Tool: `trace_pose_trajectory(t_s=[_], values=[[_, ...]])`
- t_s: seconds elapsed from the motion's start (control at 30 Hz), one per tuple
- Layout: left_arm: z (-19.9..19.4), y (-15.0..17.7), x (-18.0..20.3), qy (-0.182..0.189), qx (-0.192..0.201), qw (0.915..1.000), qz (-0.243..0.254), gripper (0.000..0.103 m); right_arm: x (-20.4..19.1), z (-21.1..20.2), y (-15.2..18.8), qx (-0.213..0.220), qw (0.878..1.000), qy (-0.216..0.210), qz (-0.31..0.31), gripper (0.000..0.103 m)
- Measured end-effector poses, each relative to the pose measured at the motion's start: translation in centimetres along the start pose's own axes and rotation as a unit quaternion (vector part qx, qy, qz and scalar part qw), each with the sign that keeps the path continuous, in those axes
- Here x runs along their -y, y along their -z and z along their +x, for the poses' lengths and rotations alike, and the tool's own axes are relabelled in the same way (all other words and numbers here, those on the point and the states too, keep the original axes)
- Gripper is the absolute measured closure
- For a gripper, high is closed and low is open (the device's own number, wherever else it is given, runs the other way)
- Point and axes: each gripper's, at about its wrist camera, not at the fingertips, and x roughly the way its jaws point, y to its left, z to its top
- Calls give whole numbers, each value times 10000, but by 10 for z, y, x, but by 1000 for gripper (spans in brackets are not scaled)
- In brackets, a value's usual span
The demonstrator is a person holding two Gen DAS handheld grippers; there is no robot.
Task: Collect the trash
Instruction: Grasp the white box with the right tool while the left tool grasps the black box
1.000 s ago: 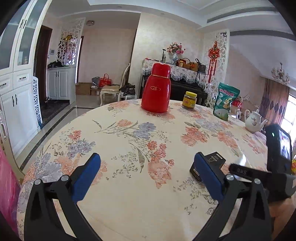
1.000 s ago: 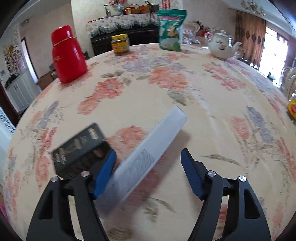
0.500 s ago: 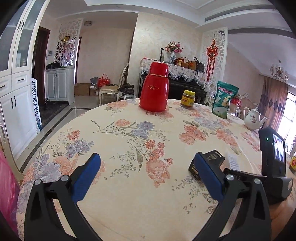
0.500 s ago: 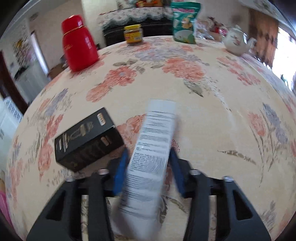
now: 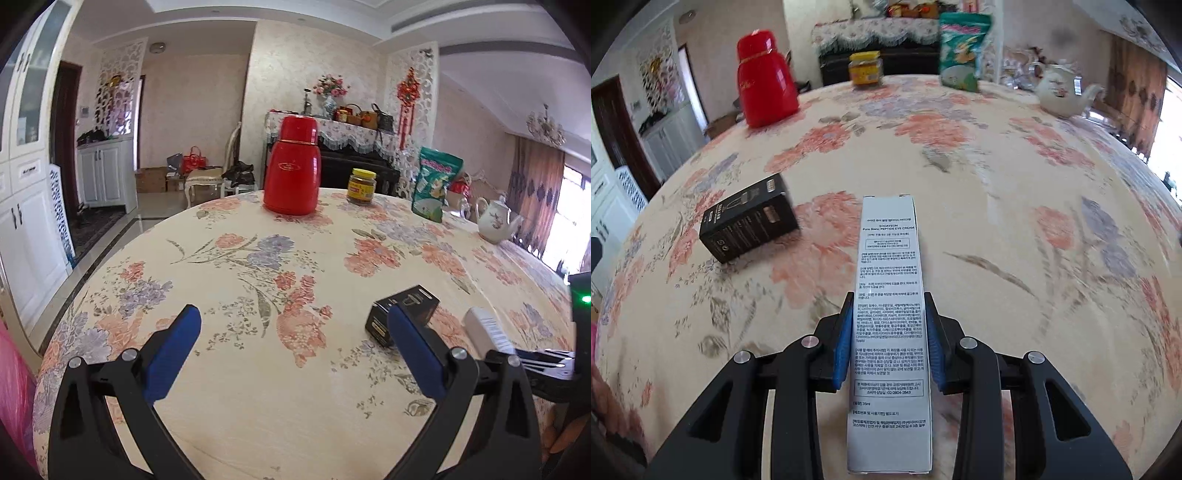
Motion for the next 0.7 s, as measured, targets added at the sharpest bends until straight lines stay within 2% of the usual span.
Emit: trace_pose_trajectory(t_s=[0.17,0.23,0.33,0.43,0.57,0.7], values=[[6,1,10,148,-147,9997,161,5,24,-18,8,284,9987,-85,418,69],[12,0,16,245,-364,9989,190,5,30,-18,7,305,9979,-189,543,69],[21,-2,34,219,-518,9971,505,5,35,-18,5,332,9971,-262,640,69],[41,-9,58,299,-776,9922,928,5,40,-16,3,340,9963,-320,724,69],[82,-12,77,641,-1290,9844,1008,6,44,-18,4,393,9952,-341,833,69],[111,-11,101,827,-1496,9765,1314,6,53,-14,3,344,9935,-419,997,69]])
